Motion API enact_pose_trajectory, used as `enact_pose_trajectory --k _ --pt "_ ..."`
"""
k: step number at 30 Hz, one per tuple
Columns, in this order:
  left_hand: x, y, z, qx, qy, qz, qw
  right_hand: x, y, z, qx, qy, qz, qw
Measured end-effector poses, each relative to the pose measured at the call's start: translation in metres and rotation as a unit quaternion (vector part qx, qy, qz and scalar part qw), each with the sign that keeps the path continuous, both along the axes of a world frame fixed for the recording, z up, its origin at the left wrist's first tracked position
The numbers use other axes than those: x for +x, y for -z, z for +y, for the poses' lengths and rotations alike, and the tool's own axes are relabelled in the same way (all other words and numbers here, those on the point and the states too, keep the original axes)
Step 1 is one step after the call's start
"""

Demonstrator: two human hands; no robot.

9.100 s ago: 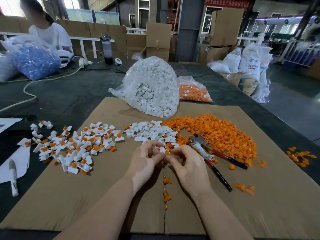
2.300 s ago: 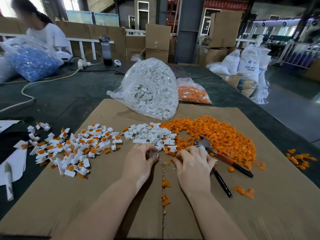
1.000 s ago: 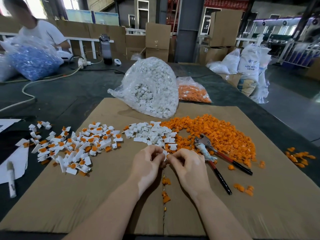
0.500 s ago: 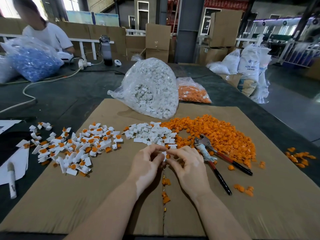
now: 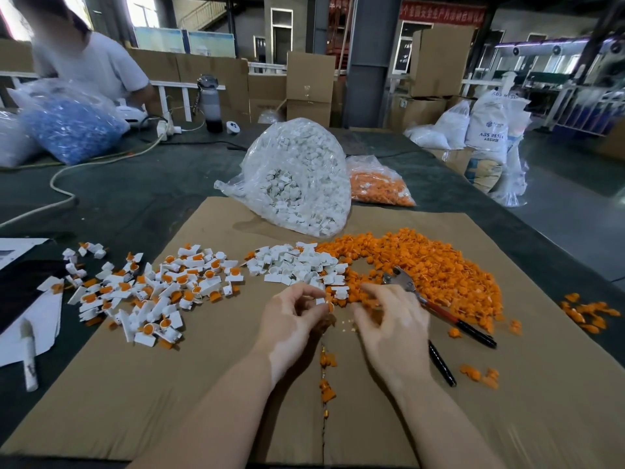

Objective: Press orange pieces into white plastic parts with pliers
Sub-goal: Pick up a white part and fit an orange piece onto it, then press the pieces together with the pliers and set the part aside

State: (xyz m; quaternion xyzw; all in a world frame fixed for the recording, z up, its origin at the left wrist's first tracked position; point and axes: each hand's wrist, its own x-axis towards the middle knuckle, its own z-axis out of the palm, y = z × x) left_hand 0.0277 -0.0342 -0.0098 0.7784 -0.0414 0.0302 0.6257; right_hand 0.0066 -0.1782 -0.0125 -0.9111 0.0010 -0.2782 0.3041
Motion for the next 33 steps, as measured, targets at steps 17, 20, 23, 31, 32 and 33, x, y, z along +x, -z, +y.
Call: enact_pose_trajectory --k 17,20,23,31,32,33 --pt "0.004 -0.003 0.002 -0.076 -0.004 0.039 0.996 0.004 -0.027 -0.046 -0.186 0.160 0.243 0.938" --pt "0.005 -0.005 0.001 -0.132 -0.001 0.062 0.989 0.002 -0.039 -0.036 -0.123 0.079 0.241 0.959" --pt "0.007 -0.006 0.000 -0.181 -0.016 0.092 0.979 0.000 -0.048 -0.021 -0.040 -0.031 0.299 0.953" --pt "0.010 -0.008 0.001 -0.248 -0.046 0.125 0.960 -0.008 -0.064 -0.002 0.048 -0.162 0.384 0.908" --pt "0.010 -0.008 0.001 -0.245 -0.050 0.126 0.960 -0.008 -0.065 -0.002 0.057 -0.169 0.392 0.902" --pt "0.010 -0.009 0.001 -0.244 -0.053 0.127 0.960 -0.009 -0.066 -0.002 0.070 -0.177 0.402 0.896"
